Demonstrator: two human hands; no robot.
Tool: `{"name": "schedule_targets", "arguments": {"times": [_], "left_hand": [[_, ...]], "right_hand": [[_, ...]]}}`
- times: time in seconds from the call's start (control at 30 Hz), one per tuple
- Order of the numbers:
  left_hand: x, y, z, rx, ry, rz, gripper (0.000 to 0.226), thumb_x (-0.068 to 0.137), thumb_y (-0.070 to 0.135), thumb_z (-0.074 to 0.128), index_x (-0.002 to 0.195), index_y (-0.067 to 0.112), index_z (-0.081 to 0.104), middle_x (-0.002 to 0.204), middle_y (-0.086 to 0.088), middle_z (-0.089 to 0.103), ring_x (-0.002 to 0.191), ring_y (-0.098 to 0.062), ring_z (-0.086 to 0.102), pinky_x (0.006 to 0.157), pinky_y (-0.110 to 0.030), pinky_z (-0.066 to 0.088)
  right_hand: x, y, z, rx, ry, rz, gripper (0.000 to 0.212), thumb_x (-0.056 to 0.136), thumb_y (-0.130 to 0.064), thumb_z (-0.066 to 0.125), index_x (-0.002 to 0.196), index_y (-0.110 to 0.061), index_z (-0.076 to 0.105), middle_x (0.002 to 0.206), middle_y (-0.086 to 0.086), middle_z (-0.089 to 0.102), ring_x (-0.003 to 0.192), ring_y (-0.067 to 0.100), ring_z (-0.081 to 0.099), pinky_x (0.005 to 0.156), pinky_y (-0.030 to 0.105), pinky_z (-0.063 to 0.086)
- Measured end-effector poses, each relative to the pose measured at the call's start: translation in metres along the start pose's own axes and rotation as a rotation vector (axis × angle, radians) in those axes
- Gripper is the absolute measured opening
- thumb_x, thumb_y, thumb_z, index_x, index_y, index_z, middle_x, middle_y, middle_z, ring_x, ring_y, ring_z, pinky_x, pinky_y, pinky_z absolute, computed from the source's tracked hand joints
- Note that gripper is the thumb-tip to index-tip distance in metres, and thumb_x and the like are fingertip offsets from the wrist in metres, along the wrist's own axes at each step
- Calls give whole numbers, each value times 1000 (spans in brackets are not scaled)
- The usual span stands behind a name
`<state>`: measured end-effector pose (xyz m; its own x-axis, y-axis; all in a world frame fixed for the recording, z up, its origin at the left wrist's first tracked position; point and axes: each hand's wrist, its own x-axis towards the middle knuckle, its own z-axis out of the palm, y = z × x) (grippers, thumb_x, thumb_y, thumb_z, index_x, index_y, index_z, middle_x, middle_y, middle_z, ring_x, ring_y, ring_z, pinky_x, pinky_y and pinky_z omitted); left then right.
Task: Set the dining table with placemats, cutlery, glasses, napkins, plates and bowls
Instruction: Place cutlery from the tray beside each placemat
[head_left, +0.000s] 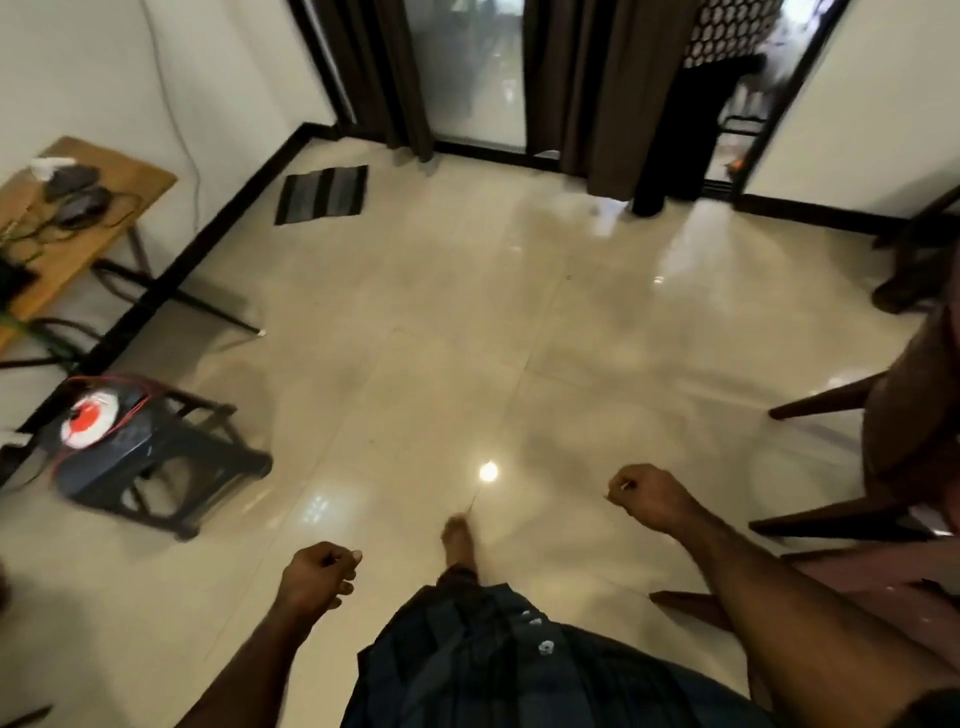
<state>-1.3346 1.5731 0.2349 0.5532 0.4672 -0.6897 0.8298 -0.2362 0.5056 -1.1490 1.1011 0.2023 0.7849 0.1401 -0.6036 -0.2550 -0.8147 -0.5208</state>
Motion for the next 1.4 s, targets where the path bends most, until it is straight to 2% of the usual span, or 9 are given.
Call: {"name": "schedule_targets", "arguments": {"times": [0.13,0.27,0.43,0.53,0.73,0.83,0.93,1.13,1.4], "left_hand": [[97,123,25,86,-94,91,22,95,17,77,91,-4,70,73,-13,69,60,-22,61,57,-30,44],[182,270,74,219,-216,210,23,93,22,79,87,1,71,70,-6,73,61,-20,65,59,-30,48],[239,457,176,504,-451,429,22,91,29,81,84,9,74,75,-2,77,63,-19,73,60,-28,53],[246,560,253,598,-543,558,20,92,31,81,84,13,75,77,-3,77,63,-18,73,60,-27,52],[239,709,406,658,-626,675,19,93,28,80,89,11,74,77,-4,76,61,-15,71,60,-28,51],[231,760,468,724,-650,667,19,93,28,80,90,10,74,79,-10,76,63,-17,70,59,-30,51],[225,814,520,774,-665,678,16,93,23,79,89,9,74,79,-12,75,63,-19,69,59,-31,51],[225,935,627,813,-706,707,13,94,14,77,86,5,72,72,-9,71,60,-21,64,60,-32,46],[239,1110,834,1029,-885,918,18,93,23,80,84,9,73,81,-9,76,62,-20,71,61,-28,52]], "right_hand": [[57,8,-50,157,84,168,17,90,-35,79,85,-19,76,89,-2,74,82,19,71,76,30,53],[96,25,-91,230,136,351,12,91,-30,77,90,-18,75,90,-2,71,90,23,68,71,24,43],[137,39,-150,370,299,483,17,93,-32,74,94,-15,74,100,2,72,96,25,66,87,30,52],[150,58,-175,431,363,544,21,96,-30,72,98,-9,76,103,5,73,100,25,66,90,30,49],[203,169,-192,535,296,699,25,83,-46,71,71,-26,62,87,-5,66,98,27,69,79,30,48],[225,173,-273,563,235,679,21,86,-41,68,77,-23,60,96,0,64,102,27,66,81,29,47],[260,179,-363,590,283,598,22,85,-42,70,79,-23,59,99,-1,65,99,25,64,84,33,51],[341,202,-541,643,550,486,27,87,-47,70,94,-21,74,101,-3,73,96,18,66,83,32,53],[422,282,-679,701,679,693,32,92,-49,70,109,-22,75,105,-2,71,95,17,66,80,31,54]]}}
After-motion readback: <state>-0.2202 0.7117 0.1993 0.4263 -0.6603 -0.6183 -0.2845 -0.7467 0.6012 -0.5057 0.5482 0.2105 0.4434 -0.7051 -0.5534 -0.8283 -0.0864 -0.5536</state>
